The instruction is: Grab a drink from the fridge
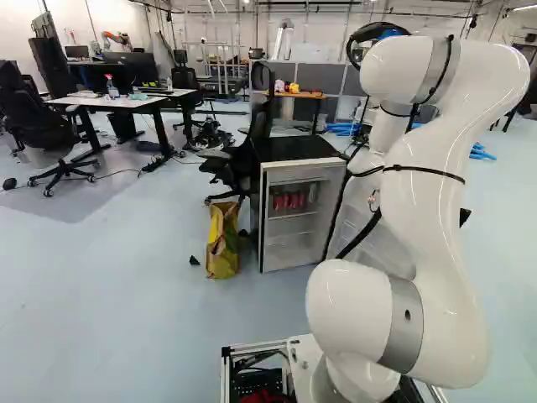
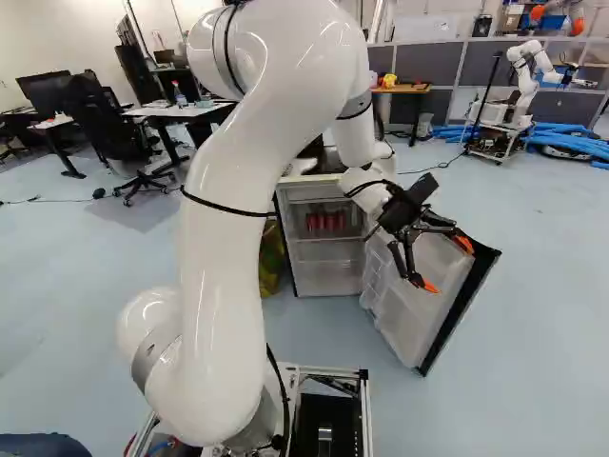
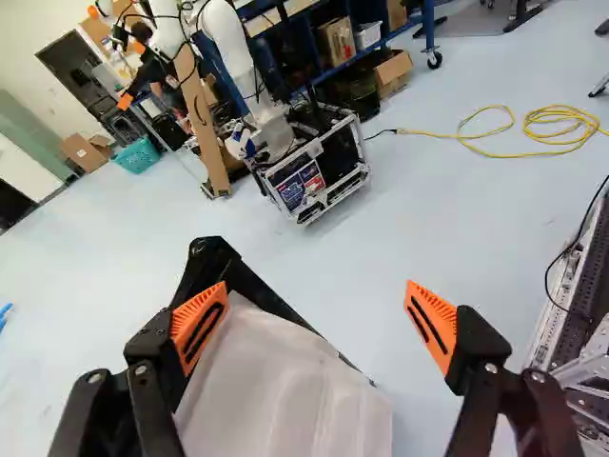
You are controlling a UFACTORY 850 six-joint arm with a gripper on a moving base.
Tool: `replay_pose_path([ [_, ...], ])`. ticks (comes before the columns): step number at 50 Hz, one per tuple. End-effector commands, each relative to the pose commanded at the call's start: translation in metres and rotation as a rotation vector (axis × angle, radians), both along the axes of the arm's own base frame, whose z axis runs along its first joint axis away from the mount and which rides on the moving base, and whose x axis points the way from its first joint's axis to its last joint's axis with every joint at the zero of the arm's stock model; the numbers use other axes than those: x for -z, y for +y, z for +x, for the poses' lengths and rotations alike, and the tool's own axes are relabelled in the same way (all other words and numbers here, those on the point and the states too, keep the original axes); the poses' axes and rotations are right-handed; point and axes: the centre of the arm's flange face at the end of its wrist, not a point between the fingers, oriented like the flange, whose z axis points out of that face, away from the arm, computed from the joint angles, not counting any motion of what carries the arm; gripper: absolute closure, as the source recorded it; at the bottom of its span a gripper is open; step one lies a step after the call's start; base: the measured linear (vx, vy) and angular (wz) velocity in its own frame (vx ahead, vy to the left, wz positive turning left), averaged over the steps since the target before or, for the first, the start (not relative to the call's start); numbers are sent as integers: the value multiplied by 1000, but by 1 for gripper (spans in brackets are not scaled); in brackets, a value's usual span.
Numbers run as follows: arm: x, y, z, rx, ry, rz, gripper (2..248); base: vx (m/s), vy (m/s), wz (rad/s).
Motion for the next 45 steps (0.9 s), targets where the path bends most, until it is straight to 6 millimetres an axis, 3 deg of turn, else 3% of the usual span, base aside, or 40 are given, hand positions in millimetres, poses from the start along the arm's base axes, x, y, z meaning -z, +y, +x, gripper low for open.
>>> replay_pose_path([
  [45, -7, 64, -35, -507, 153, -41, 3, 0, 0, 0],
])
